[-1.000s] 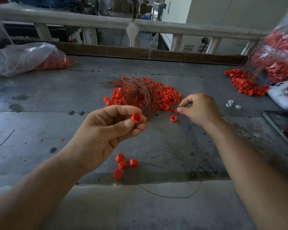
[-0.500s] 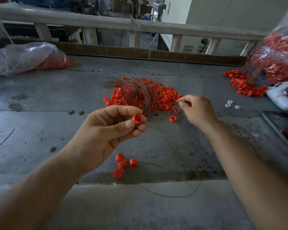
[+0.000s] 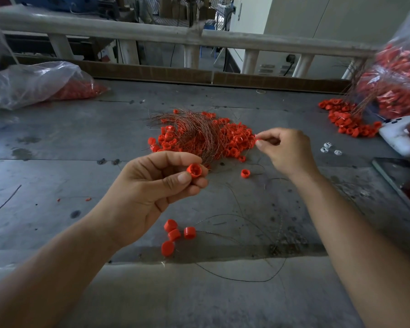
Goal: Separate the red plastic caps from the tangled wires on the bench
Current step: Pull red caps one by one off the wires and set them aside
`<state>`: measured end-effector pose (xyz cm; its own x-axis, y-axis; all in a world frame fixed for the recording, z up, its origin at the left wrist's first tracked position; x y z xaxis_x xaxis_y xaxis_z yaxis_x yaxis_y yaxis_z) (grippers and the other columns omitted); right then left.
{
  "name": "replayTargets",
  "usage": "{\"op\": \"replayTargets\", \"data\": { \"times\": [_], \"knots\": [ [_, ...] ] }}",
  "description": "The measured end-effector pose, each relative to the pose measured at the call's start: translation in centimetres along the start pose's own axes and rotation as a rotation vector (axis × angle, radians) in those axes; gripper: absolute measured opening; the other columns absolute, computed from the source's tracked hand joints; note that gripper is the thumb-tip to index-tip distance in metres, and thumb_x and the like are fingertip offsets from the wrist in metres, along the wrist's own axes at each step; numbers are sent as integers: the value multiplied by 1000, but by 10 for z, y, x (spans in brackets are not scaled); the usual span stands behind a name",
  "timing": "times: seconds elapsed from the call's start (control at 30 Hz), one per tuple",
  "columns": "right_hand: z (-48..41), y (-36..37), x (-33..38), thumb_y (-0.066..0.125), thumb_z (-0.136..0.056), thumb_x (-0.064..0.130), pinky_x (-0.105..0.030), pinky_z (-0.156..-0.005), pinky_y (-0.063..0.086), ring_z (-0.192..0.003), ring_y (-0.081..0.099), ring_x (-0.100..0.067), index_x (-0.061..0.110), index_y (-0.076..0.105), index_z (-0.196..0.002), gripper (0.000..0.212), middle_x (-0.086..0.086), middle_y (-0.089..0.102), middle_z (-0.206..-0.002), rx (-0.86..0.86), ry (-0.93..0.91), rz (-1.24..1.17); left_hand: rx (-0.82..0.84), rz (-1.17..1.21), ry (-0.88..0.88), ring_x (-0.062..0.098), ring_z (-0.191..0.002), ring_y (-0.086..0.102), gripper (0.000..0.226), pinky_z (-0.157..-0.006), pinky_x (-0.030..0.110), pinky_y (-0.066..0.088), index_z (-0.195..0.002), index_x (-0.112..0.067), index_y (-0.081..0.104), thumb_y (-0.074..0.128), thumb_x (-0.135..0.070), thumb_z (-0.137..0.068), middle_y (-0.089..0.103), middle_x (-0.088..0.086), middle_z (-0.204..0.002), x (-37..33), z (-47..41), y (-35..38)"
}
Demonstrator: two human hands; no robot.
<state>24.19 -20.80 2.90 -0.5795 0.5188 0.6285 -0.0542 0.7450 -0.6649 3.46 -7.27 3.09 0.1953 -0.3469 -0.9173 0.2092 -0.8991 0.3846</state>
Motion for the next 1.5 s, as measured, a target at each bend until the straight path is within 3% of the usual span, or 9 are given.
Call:
{"op": "replayTargets", "data": {
  "times": [0.13, 0.27, 0.4, 0.57, 0.73, 0.87, 1.2, 1.37, 1.5],
  "knots": [
    [5, -14, 5, 61, -83, 4, -13, -53, 43, -50, 56, -1, 10, 67, -90, 11, 5, 61, -61, 26, 173, -441, -19, -8, -17, 14, -69, 69, 23, -60, 17, 54, -75, -13, 75, 66, -10, -54, 72, 7, -76, 1, 0, 0],
    [27, -4, 40, 53, -87, 1, -15, -50, 47, -52, 61, -5, 13, 63, -80, 17, 3, 66, -58, 340, 212, -801, -24, -36, -36, 14, -69, 69, 19, -61, 17, 54, -76, -12, 75, 65, -7, -61, 72, 7, -76, 3, 0, -1],
    [49, 9, 69, 51, -84, 2, -15, -51, 48, -53, 60, -6, 14, 62, -81, 17, 2, 65, -60, 577, 192, -948, -35, -52, -51, 15, -69, 69, 25, -61, 17, 54, -76, -10, 75, 56, 1, -66, 72, 8, -77, 5, 0, -2],
    [57, 12, 77, 56, -74, 14, -16, -55, 50, -56, 60, -7, 12, 63, -84, 13, 1, 66, -64, 674, 194, -998, -42, -56, -57, 15, -69, 69, 22, -61, 17, 54, -76, -10, 75, 59, -1, -64, 72, 8, -76, 6, -3, -1],
    [59, 12, 79, 62, -66, 19, -15, -57, 49, -60, 60, -6, 13, 63, -83, 17, 3, 65, -65, 692, 134, -976, -44, -74, -63, 15, -70, 70, 22, -61, 17, 54, -77, -10, 75, 60, -2, -63, 72, 7, -75, 7, -4, -2],
    [63, 15, 84, 58, -76, 13, -16, -66, 50, -68, 62, -7, 16, 63, -88, 13, 3, 65, -71, 697, 26, -887, -56, -105, -49, 15, -71, 70, 26, -61, 17, 53, -78, -10, 75, 56, 1, -65, 73, 8, -77, 6, -4, -4],
    [74, 15, 102, 67, -78, 4, -11, -73, 48, -81, 62, 1, 35, 61, -88, 33, 12, 64, -85, 412, -321, -512, -163, -143, -4, 17, -66, 69, 19, -59, 19, 54, -75, -9, 69, 61, -3, -59, 71, 9, -69, 4, -4, -6],
    [75, 15, 101, 69, -76, 4, -12, -72, 50, -81, 63, 0, 21, 67, -89, 22, 16, 63, -84, 352, -363, -479, -173, -172, 3, 16, -65, 69, 17, -59, 17, 53, -67, -13, 73, 63, -7, -56, 71, 9, -68, 3, -3, -7],
    [76, 14, 103, 71, -73, 2, -10, -72, 49, -83, 62, 0, 9, 69, -93, 21, 18, 60, -84, 326, -409, -426, -192, -227, 11, 17, -66, 69, 22, -60, 18, 54, -77, -8, 69, 63, -8, -57, 71, 10, -70, 5, -3, -8]
  ]
}}
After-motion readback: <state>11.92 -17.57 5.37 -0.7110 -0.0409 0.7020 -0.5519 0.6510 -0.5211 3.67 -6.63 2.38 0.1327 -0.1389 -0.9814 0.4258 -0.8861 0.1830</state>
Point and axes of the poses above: each hand's wrist, its own z-axis away from the middle knuckle, its own y-axis out of the palm, x = y × z, the point moved 5 cm from there along -z, towards the middle knuckle
